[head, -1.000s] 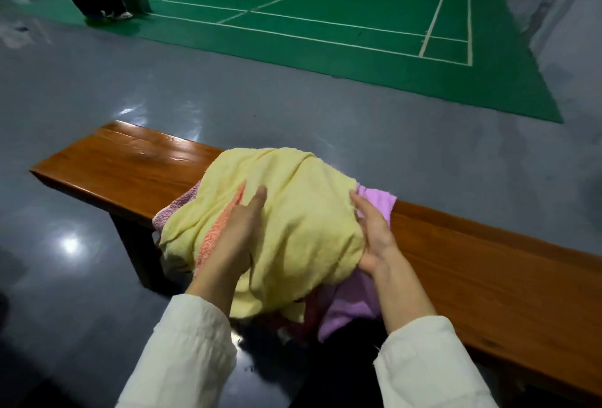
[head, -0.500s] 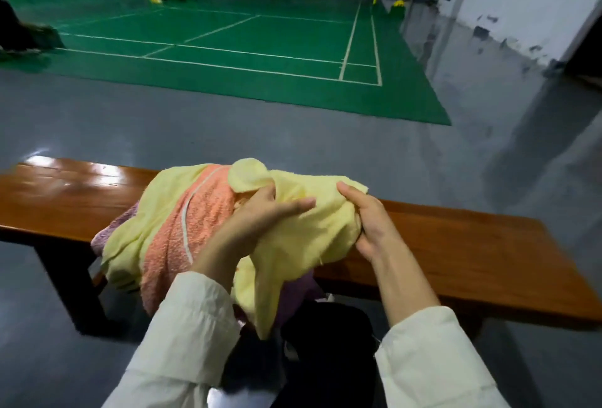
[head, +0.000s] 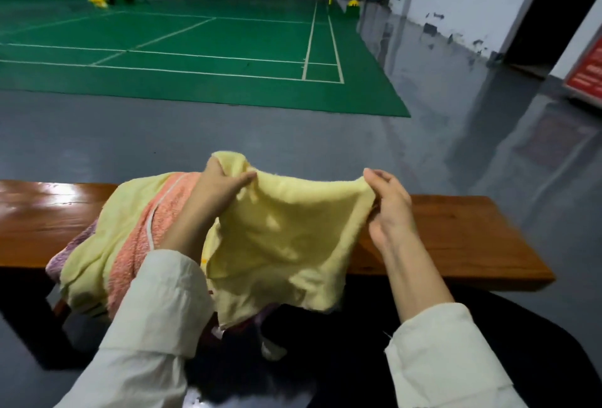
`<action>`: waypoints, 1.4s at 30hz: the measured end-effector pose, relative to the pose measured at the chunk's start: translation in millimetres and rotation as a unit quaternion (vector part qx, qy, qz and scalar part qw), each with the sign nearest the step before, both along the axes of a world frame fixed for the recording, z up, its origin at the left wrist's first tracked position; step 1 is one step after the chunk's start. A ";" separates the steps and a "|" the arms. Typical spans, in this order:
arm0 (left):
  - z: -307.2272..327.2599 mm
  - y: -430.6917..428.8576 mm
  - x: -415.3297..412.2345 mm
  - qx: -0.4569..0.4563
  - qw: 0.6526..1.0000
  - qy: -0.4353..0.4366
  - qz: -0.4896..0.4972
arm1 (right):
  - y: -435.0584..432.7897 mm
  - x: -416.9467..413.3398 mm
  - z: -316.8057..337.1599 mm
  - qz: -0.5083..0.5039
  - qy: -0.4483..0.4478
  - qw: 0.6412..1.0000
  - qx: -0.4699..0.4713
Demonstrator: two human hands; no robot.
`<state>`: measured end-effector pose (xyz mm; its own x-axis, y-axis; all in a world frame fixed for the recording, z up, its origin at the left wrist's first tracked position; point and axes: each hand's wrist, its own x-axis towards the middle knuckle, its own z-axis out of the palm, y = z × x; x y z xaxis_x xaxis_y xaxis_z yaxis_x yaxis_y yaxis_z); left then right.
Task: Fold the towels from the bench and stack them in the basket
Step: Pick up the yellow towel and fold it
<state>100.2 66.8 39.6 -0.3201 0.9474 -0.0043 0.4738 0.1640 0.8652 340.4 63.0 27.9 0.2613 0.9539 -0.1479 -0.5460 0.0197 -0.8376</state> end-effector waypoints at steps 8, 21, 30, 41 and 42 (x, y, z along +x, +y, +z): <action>-20.0 -31.1 72.7 0.060 0.988 0.052 -0.130 | -6.3 -52.5 -6.6 0.166 -0.058 0.983 -0.042; -40.7 -22.5 25.0 0.112 0.982 -0.139 -0.055 | 17.2 -87.9 -19.4 0.259 -0.448 0.852 0.085; -49.1 -19.1 13.4 0.183 0.965 0.159 -0.104 | 20.1 -64.2 -44.9 0.229 -0.466 0.844 0.135; -68.3 -13.7 27.2 0.101 0.969 0.222 -0.027 | 24.6 -2.1 -59.1 0.029 -0.558 0.829 0.010; -67.7 -13.5 21.5 0.090 0.975 0.203 -0.021 | 26.4 4.6 -62.1 0.042 -0.590 0.805 -0.046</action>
